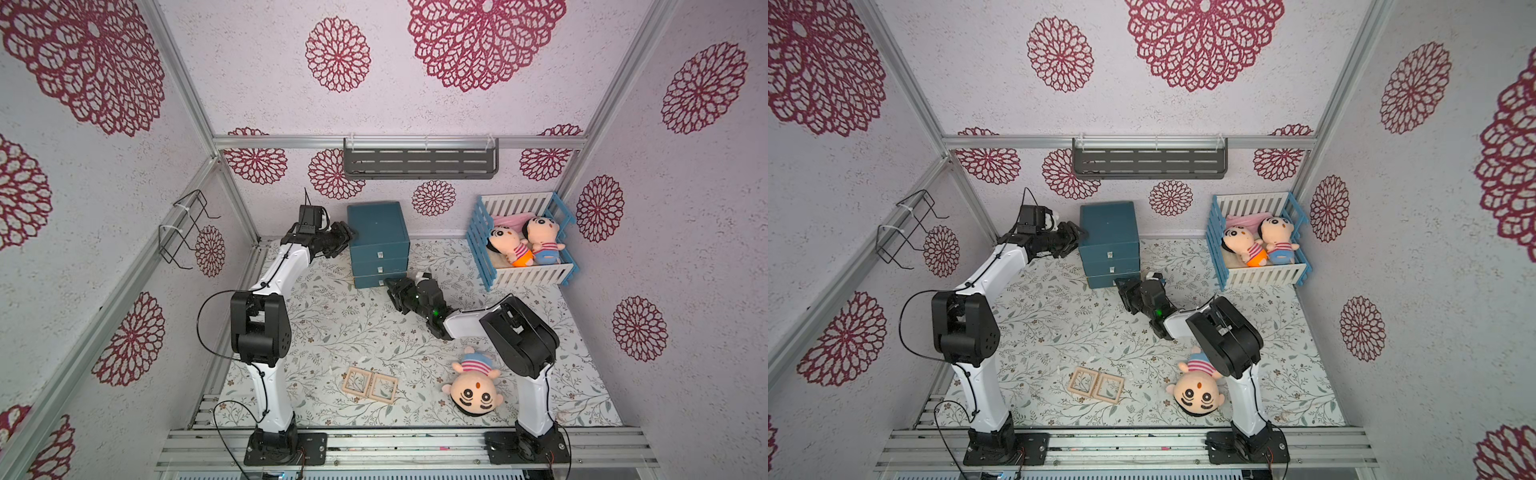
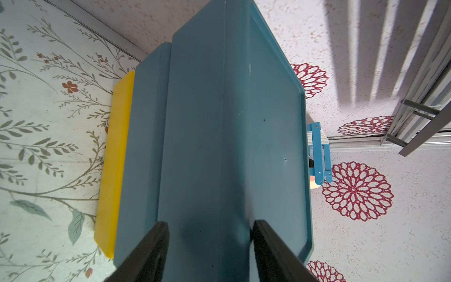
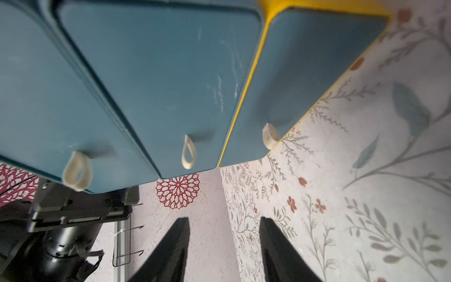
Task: Place the brooch boxes into the drawer by color
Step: Close the drawer in the storage box, then open the drawer in the storage box.
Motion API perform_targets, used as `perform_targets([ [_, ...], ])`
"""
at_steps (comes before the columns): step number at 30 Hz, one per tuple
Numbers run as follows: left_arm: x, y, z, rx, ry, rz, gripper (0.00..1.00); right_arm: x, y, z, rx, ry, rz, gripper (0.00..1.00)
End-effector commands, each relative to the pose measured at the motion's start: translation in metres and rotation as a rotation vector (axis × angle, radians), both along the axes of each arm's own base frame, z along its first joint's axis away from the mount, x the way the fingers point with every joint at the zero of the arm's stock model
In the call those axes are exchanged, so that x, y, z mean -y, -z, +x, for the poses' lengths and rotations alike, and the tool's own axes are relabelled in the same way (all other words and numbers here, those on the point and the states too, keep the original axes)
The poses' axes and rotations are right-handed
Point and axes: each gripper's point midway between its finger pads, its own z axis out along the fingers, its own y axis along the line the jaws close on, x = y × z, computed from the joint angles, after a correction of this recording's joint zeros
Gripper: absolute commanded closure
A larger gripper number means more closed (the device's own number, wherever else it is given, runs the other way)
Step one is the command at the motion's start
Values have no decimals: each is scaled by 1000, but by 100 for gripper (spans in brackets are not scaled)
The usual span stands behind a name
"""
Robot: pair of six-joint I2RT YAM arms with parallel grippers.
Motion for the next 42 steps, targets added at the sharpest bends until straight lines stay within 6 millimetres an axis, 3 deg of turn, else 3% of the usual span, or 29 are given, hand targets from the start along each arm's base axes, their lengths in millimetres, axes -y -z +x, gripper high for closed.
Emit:
perform_targets([
  [1,10,25,-5,-61,28,5,39,-6,-7,12,59,-10,11,48],
  [14,12,27,-1,-65,33,-1,39,-23,21,36,32,-10,7,51],
  [32,13,29,-1,-70,38,-6,39,-21,40,61,-16,32,8,63],
  [38,13,28,0,-68,40,-7,39,-21,42,67,-26,38,6,72],
  [42,13,29,0,-69,39,-7,39,-22,40,69,-22,42,7,93],
])
